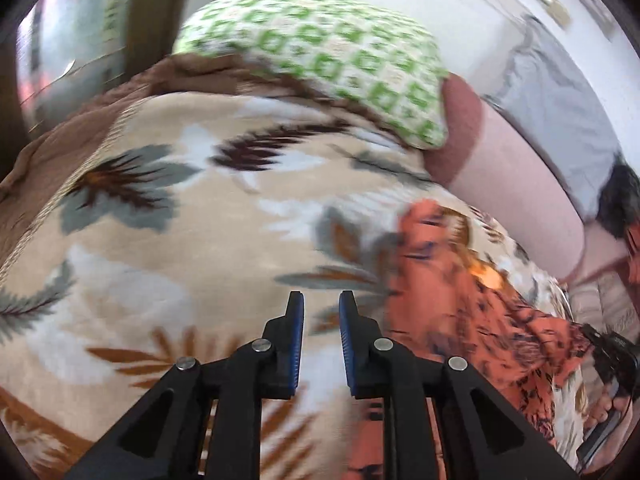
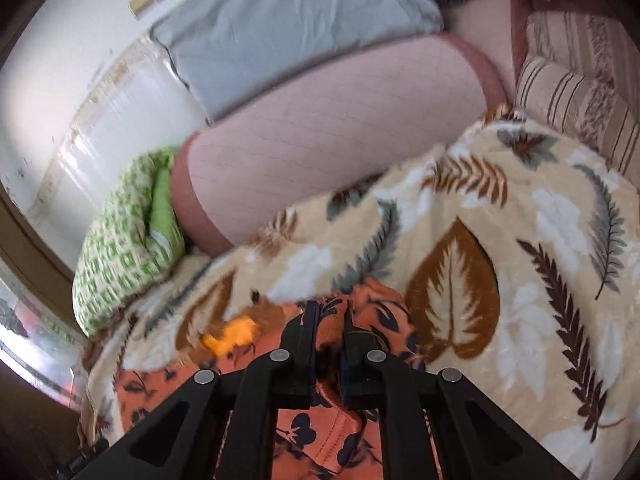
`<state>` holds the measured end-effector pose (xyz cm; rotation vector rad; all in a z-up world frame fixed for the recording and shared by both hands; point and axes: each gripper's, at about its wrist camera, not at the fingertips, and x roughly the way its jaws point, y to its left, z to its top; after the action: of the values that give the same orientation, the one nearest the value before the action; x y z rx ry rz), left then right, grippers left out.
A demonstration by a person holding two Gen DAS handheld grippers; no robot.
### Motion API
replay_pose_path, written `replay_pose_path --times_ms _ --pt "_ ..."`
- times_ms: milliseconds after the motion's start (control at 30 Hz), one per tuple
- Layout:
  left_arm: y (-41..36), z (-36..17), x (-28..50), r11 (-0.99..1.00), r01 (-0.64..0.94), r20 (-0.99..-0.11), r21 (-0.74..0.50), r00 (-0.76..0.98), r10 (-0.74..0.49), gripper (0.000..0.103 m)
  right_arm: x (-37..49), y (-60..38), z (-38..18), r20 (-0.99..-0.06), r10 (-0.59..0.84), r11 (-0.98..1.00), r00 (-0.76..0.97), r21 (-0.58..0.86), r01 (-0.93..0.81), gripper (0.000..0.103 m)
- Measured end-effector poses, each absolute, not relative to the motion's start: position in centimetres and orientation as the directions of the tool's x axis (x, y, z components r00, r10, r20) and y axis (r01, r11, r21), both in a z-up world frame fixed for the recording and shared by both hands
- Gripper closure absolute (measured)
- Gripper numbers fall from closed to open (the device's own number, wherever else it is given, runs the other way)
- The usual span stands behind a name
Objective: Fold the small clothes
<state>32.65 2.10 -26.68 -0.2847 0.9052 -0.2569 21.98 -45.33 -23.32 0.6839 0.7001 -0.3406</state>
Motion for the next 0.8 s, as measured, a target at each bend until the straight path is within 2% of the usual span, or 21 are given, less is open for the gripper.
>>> replay_pose_path --times_ms 100,167,267,300,333,367,400,500,533,600,633,667,733,767,800 --pt "-0.7 -25.4 31.9 0.929 0.19 -0.691 -0.317 0.625 -0.363 0.083 21.8 -45.8 -24.8 -0.703 -0.005 0.706 0.712 0.501 0.5 0.091" --pt "-2.3 -24.8 31.4 0.931 0.233 -0.668 -0.28 0.649 -0.363 0.066 21.7 -46.5 -25.6 -0.705 0.027 0.69 0.709 0.526 0.497 0.09" --pt "-4.7 -24.4 30.6 0.922 0.304 -0.644 -0.24 0.661 -0.386 0.063 20.0 -47.6 -26.3 -0.678 0.016 0.654 0.735 0.563 0.505 0.087" --pt "-5.3 -24.4 30.4 0.917 0.327 -0.64 -0.229 0.659 -0.395 0.063 20.0 -47.6 -26.3 -0.678 0.016 0.654 0.735 0.563 0.505 0.075" --pt "-6.1 -24.4 30.2 0.911 0.352 -0.637 -0.214 0.657 -0.403 0.062 19.1 -48.1 -26.7 -0.669 0.009 0.639 0.743 0.576 0.511 0.052" --pt "-6.9 -24.5 30.1 0.906 0.374 -0.636 -0.196 0.655 -0.408 0.062 18.7 -48.3 -26.6 -0.655 -0.005 0.628 0.755 0.586 0.512 0.037" --pt "-7.8 -24.7 30.0 0.904 0.389 -0.639 -0.178 0.653 -0.407 0.062 18.0 -48.5 -26.4 -0.639 -0.037 0.618 0.769 0.59 0.52 0.028" --pt "-9.3 -25.7 30.4 0.908 0.395 -0.672 -0.141 0.635 -0.381 0.061 17.4 -48.6 -26.1 -0.633 -0.057 0.618 0.772 0.585 0.526 0.028" --pt "-9.5 -26.1 30.5 0.913 0.391 -0.686 -0.118 0.633 -0.359 0.061 17.6 -48.1 -26.2 -0.662 -0.028 0.638 0.749 0.565 0.523 0.028" --pt "-10.1 -28.0 31.5 0.935 0.355 -0.753 -0.003 0.614 -0.236 0.061 17.4 -47.8 -26.0 -0.672 -0.045 0.653 0.739 0.54 0.531 0.028" --pt "-10.1 -28.8 31.7 0.94 0.34 -0.775 0.041 0.604 -0.184 0.061 17.0 -46.4 -25.2 -0.67 -0.077 0.722 0.738 0.473 0.504 0.028" --pt "-9.7 -29.7 32.1 0.947 0.312 -0.795 0.078 0.592 -0.13 0.058 17.0 -45.8 -25.0 -0.672 -0.063 0.75 0.738 0.455 0.479 0.028" --pt "-8.2 -30.2 32.9 0.961 0.275 -0.819 0.02 0.556 -0.142 0.047 17.5 -44.1 -25.2 -0.705 0.007 0.804 0.709 0.426 0.415 0.03" --pt "-7.2 -30.3 33.4 0.966 0.254 -0.832 -0.045 0.526 -0.177 0.047 17.5 -44.1 -25.2 -0.705 0.007 0.804 0.709 0.426 0.415 0.031" --pt "-6.5 -30.4 33.7 0.966 0.244 -0.841 -0.087 0.502 -0.202 0.047 17.8 -43.2 -25.3 -0.723 0.028 0.828 0.69 0.404 0.39 0.038"
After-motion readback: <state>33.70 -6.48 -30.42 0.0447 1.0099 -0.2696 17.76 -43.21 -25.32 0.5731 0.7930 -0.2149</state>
